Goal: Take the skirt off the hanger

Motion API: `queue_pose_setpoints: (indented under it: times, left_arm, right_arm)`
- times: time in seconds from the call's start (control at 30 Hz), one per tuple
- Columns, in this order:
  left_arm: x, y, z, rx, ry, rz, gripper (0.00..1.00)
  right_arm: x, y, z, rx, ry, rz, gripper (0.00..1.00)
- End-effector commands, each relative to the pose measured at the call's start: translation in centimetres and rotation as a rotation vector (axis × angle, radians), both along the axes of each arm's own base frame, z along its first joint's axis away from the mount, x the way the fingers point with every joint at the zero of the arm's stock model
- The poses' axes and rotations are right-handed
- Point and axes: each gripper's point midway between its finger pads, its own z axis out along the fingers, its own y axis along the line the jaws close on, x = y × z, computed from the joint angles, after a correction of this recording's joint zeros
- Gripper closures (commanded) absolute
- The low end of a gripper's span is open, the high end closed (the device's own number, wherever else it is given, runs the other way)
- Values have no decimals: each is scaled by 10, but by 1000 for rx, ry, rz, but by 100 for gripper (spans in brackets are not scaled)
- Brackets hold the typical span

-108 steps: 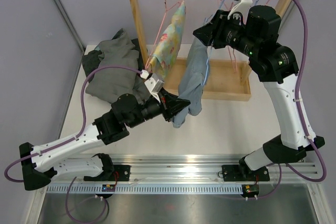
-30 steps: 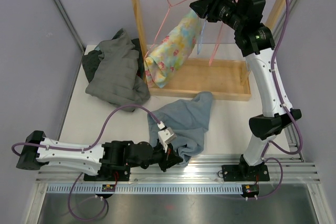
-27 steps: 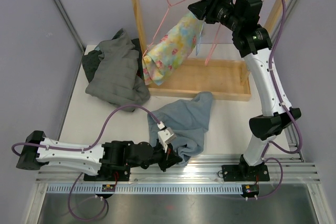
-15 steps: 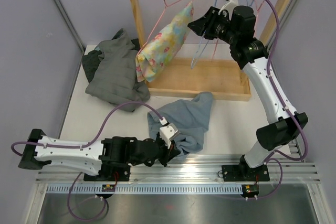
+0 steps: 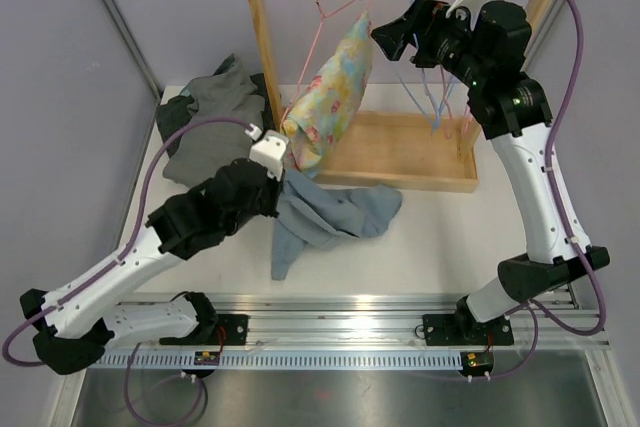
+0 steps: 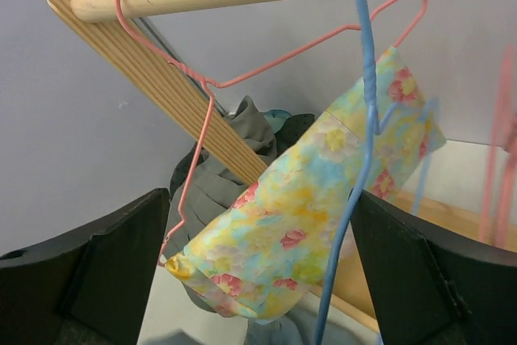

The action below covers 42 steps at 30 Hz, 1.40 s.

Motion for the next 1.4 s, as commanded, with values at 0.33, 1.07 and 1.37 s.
queue_pose_setpoints:
  times: [0.33, 1.07, 1.37]
  left_arm:
    - [90, 105, 174, -7, -282, 308, 100]
    - [338, 213, 281, -163, -744, 682, 100]
    - [396, 225, 107, -137, -338, 762, 1]
  right_arm:
    - [-64, -78, 20, -141, -26, -271, 0]
    - [-168, -91, -10, -126, -107, -143, 1]
    - [-210, -30, 32, -59, -225, 280, 1]
